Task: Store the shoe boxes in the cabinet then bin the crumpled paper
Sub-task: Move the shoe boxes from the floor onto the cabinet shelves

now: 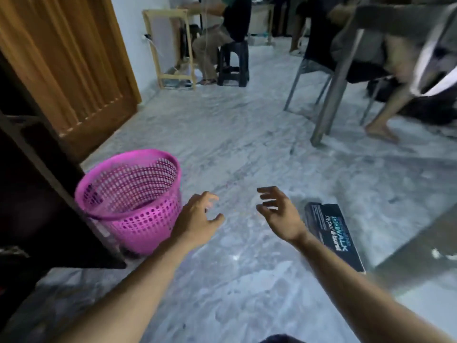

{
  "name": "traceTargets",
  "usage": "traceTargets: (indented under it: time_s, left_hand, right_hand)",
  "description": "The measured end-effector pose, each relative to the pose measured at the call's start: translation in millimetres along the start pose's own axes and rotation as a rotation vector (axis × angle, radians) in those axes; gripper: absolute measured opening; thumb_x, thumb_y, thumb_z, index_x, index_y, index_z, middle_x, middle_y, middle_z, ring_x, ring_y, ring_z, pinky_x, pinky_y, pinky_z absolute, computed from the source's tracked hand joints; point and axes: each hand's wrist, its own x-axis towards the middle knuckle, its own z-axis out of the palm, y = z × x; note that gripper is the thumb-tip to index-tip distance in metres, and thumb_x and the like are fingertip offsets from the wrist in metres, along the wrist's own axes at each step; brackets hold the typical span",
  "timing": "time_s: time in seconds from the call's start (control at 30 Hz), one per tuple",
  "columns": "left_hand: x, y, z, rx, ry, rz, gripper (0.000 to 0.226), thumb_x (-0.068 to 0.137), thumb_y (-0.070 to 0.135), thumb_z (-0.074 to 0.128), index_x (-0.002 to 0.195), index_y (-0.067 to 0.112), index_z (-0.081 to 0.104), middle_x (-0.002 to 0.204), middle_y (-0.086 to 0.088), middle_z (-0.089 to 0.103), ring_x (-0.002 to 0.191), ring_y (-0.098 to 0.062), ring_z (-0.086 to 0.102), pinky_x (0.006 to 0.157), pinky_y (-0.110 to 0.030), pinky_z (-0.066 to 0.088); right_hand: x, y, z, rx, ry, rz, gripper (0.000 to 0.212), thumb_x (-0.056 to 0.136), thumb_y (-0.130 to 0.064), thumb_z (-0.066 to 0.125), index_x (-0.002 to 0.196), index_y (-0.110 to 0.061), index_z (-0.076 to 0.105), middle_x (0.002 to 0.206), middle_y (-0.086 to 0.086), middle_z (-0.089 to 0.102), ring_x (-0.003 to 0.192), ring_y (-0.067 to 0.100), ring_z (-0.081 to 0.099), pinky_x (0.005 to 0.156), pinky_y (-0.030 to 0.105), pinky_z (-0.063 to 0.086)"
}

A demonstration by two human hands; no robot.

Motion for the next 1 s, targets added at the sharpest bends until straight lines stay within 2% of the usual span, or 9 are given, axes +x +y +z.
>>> traceTargets:
  time_s: [0.13,0.27,0.43,0.53,0.63,0.7,0.8,0.9,1.0]
  left_hand:
    - [23,35,102,-0.094,-0.304,-0.106,0.040,0.090,0.031,0.075,0.127,0.023,0.061,0.117,-0.003,0.065,0.107,-0.022,0.066,0.090,-0.029,0.051]
    - [28,64,197,-0.180,-0.566,-0.237,0.047,0.094,0.039,0.068,0.137,0.027,0.054,0.125,0.001,0.059,0.112,-0.018,0.060,0.086,-0.024,0.043]
    - [20,69,303,-0.286,-0.741,-0.386,0.098,0.060,0.066,0.071,0.146,0.027,0.044,0.136,-0.002,0.060,0.121,-0.022,0.063,0.105,-0.043,0.053]
    - [10,69,340,-0.312,-0.788,-0.430,0.092,0.080,0.060,0.070,0.156,0.025,0.033,0.152,-0.002,0.048,0.136,-0.021,0.051,0.113,-0.035,0.043]
    - [4,61,366,-0.358,-0.781,-0.441,0.076,0.092,0.052,0.066,0.157,0.031,0.034,0.155,0.007,0.046,0.142,-0.018,0.047,0.107,-0.030,0.040]
    - [0,56,375,-0.457,-0.724,-0.446,0.062,0.091,0.049,0.070,0.146,0.033,0.045,0.136,0.010,0.064,0.120,-0.010,0.061,0.089,-0.024,0.047]
    - [-7,47,372,-0.548,-0.564,-0.469,0.053,0.088,0.048,0.075,0.132,0.031,0.052,0.109,0.008,0.070,0.096,-0.001,0.065,0.072,-0.016,0.049]
    - [-12,28,363,-0.539,-0.390,-0.493,0.058,0.066,0.076,0.074,0.112,0.046,0.054,0.113,-0.005,0.068,0.091,-0.012,0.071,0.073,-0.028,0.055]
    - [-11,13,346,-0.607,-0.271,-0.558,0.043,0.071,0.072,0.076,0.101,0.047,0.056,0.111,-0.006,0.066,0.090,-0.016,0.070,0.075,-0.038,0.059]
  right_hand:
    - [-5,89,-65,-0.037,0.175,0.225,0.032,0.085,-0.028,0.069,0.117,-0.025,0.064,0.114,0.005,0.070,0.101,0.022,0.070,0.093,0.044,0.057]
    - [-20,163,-116,-0.066,0.335,0.481,0.027,0.088,-0.017,0.071,0.115,-0.013,0.068,0.108,0.007,0.073,0.097,0.021,0.068,0.079,0.026,0.047]
    - [-45,267,-140,-0.098,0.366,0.741,0.060,0.079,-0.042,0.071,0.132,-0.015,0.058,0.131,0.018,0.063,0.121,0.038,0.062,0.104,0.049,0.050]
    - [-57,292,-130,-0.034,0.353,0.822,0.083,0.069,-0.052,0.064,0.140,-0.013,0.048,0.134,0.017,0.062,0.123,0.038,0.061,0.105,0.047,0.050]
    - [-68,288,-113,0.019,0.321,0.870,0.067,0.091,-0.030,0.068,0.148,-0.010,0.041,0.121,0.011,0.068,0.113,0.031,0.063,0.091,0.028,0.044]
    - [-74,291,-99,0.058,0.316,0.877,0.062,0.094,-0.028,0.067,0.148,-0.011,0.042,0.109,0.010,0.071,0.098,0.026,0.064,0.079,0.029,0.044]
    - [-81,288,-79,0.070,0.348,0.867,0.048,0.091,-0.035,0.072,0.130,-0.011,0.055,0.100,0.012,0.075,0.091,0.025,0.068,0.075,0.029,0.045]
    - [-87,280,-62,0.154,0.370,0.894,0.037,0.091,-0.037,0.073,0.114,-0.012,0.057,0.089,0.005,0.074,0.081,0.019,0.069,0.073,0.029,0.045]
    - [-85,270,-49,0.185,0.371,0.851,0.029,0.088,-0.038,0.077,0.099,-0.015,0.064,0.080,0.004,0.073,0.074,0.017,0.070,0.067,0.027,0.049]
